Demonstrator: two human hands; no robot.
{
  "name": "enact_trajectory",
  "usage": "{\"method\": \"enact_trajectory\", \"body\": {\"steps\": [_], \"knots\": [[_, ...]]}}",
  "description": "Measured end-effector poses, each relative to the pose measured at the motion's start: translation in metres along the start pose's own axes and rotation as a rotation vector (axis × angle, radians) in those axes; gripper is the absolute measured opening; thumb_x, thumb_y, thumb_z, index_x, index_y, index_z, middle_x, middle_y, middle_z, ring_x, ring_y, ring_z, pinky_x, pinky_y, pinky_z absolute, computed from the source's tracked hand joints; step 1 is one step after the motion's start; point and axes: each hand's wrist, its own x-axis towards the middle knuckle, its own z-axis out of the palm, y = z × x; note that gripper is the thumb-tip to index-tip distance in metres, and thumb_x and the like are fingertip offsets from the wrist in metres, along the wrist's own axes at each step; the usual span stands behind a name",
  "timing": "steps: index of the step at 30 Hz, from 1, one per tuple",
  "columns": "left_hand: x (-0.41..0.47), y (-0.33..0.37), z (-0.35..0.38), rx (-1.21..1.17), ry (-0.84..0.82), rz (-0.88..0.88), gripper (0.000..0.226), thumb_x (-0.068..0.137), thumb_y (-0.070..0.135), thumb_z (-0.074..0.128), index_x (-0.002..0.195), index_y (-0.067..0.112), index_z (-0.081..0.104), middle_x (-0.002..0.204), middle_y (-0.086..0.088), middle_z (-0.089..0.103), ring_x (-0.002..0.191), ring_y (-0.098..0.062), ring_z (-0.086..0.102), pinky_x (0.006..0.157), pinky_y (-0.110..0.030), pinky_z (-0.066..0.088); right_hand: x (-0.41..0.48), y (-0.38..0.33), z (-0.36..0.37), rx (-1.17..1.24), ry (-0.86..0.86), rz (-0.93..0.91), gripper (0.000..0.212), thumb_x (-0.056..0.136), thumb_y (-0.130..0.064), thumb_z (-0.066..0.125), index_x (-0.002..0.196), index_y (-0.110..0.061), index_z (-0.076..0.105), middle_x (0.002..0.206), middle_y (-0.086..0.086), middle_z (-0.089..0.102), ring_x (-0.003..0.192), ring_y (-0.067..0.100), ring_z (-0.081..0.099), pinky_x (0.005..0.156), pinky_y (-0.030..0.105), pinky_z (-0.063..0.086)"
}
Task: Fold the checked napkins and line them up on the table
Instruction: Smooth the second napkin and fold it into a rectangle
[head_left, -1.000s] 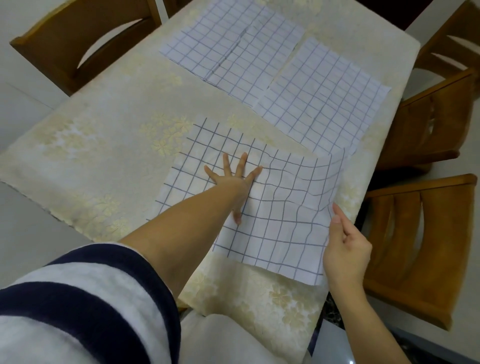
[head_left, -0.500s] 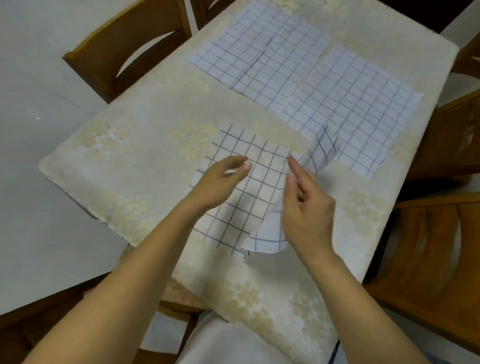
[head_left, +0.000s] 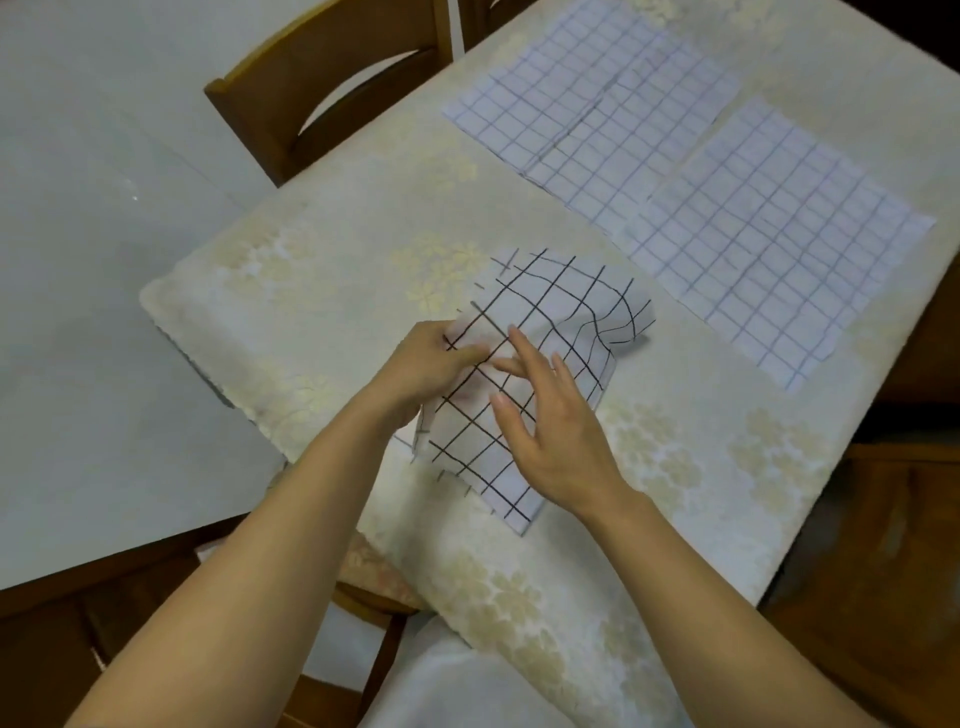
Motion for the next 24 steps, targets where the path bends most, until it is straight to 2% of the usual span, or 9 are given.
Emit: {"method": "enact_trajectory", "body": {"steps": [3,6,8,11,13,15,18,20,24], "knots": [[0.016,-0.027,-0.003,0.245,0.193,-0.053,0.023,0.096,0.03,0.066,0.1,0.009,0.075,0.097,-0.012,0.075,0.093,-0.029,0.07,0.078,-0.038,0.054,-0.011,0.039,0.009,-0.046,0.065,0.087,0.052,0.105,-0.026,0.049,0.155,-0.019,0.034,0.146,-0.004,0.051,0.139,0.008,0.037,0.123,0.045,0.025],[0.027,-0.051,-0.007,0.308,0.241,-0.101,0.032,0.095,0.032,0.065,0.106,0.002,0.068,0.104,-0.021,0.071,0.099,-0.039,0.066,0.073,-0.036,0.047,-0.024,0.079,0.013,-0.235,-0.052,0.224,0.063,0.106,-0.033,0.045,0.161,-0.019,0.018,0.166,0.0,0.021,0.154,0.015,0.014,0.127,0.041,0.009],[0.028,-0.059,-0.007,0.374,0.276,-0.108,0.038,0.096,0.03,0.068,0.126,0.009,0.062,0.123,-0.015,0.067,0.113,-0.034,0.063,0.087,-0.04,0.051,-0.034,0.1,0.018,-0.335,-0.158,0.284,0.069,0.106,-0.041,0.043,0.162,-0.024,0.006,0.169,-0.002,0.001,0.156,0.02,-0.001,0.127,0.039,0.0],[0.022,-0.063,0.002,0.717,0.491,0.144,0.058,0.093,0.023,0.071,0.145,0.015,0.047,0.148,-0.013,0.049,0.133,-0.038,0.047,0.108,-0.052,0.042,-0.043,0.115,0.028,-0.414,-0.247,0.307,0.073,0.105,-0.049,0.039,0.161,-0.032,-0.004,0.167,-0.005,-0.016,0.155,0.024,-0.013,0.126,0.042,-0.003],[0.015,-0.063,0.025,0.905,0.488,0.424,0.058,0.091,0.016,0.07,0.145,0.011,0.047,0.153,-0.015,0.045,0.141,-0.041,0.04,0.115,-0.057,0.035,-0.045,0.119,0.035,-0.461,-0.249,0.311,0.074,0.104,-0.054,0.037,0.16,-0.034,-0.006,0.166,-0.005,-0.021,0.154,0.025,-0.018,0.126,0.043,-0.005],[0.007,-0.066,0.065,0.959,0.306,0.557,0.058,0.096,0.017,0.064,0.15,0.008,0.044,0.159,-0.016,0.04,0.148,-0.041,0.033,0.121,-0.057,0.029,-0.044,0.12,0.041,-0.48,-0.22,0.326,0.076,0.103,-0.054,0.039,0.161,-0.032,-0.004,0.166,-0.005,-0.02,0.153,0.026,-0.019,0.126,0.044,-0.006],[0.004,-0.093,0.119,1.006,0.029,0.394,0.062,0.109,0.044,0.022,0.165,0.02,0.011,0.173,-0.006,-0.002,0.159,-0.032,-0.004,0.128,-0.052,0.001,-0.044,0.121,0.044,-0.467,-0.191,0.323,0.073,0.103,-0.043,0.041,0.162,-0.027,0.001,0.168,-0.005,-0.014,0.154,0.025,-0.016,0.126,0.049,0.001],[0.009,-0.114,0.129,1.047,0.038,0.315,0.064,0.106,0.053,0.004,0.165,0.028,-0.001,0.171,0.002,-0.016,0.158,-0.026,-0.014,0.128,-0.05,-0.007,-0.046,0.126,0.038,-0.469,-0.172,0.268,0.072,0.101,-0.049,0.043,0.162,-0.028,0.009,0.169,-0.004,-0.002,0.156,0.025,-0.005,0.126,0.047,0.006],[0.015,-0.128,0.13,1.161,0.081,0.291,0.071,0.105,0.062,0.012,0.165,0.028,-0.003,0.173,0.0,-0.012,0.158,-0.024,-0.016,0.127,-0.054,0.0,-0.041,0.149,0.014,-0.347,-0.086,0.215,0.064,0.097,-0.049,0.056,0.153,-0.024,0.038,0.16,-0.002,0.035,0.147,0.021,0.03,0.12,0.041,0.026]]}}
